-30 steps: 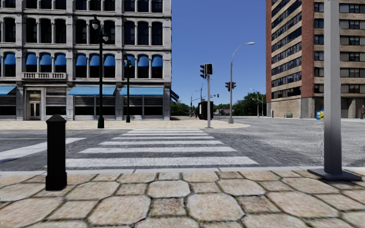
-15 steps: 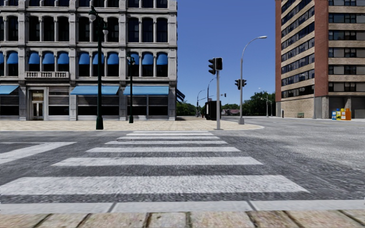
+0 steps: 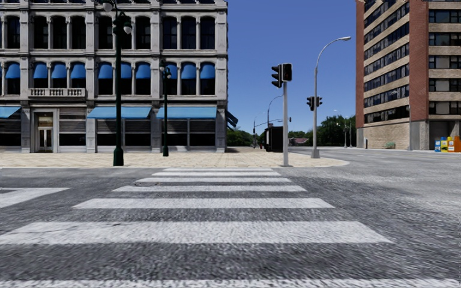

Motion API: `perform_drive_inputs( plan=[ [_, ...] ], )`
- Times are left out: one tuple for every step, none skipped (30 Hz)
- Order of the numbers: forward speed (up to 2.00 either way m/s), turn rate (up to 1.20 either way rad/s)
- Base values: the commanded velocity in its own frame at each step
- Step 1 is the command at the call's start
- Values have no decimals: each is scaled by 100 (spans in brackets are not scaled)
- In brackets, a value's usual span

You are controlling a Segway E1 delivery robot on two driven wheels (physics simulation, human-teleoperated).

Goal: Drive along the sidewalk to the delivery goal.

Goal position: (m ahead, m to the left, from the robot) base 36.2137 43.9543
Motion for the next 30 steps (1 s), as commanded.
perform_drive_inputs(
  plan=[
    [200,8],
    [200,1],
    [200,0],
    [200,0],
    [200,0],
    [200,0],
    [200,0],
    [200,0],
    [200,0],
    [200,0],
    [200,0],
    [200,0],
    [200,0],
    [200,0],
    [200,0],
    [200,0],
    [200,0],
    [200,0],
    [200,0],
    [200,0],
    [200,0],
    [200,0],
    [200,0],
    [200,0],
    [200,0],
    [200,0],
    [200,0],
    [200,0],
    [200,0],
    [200,0]
  ],
)
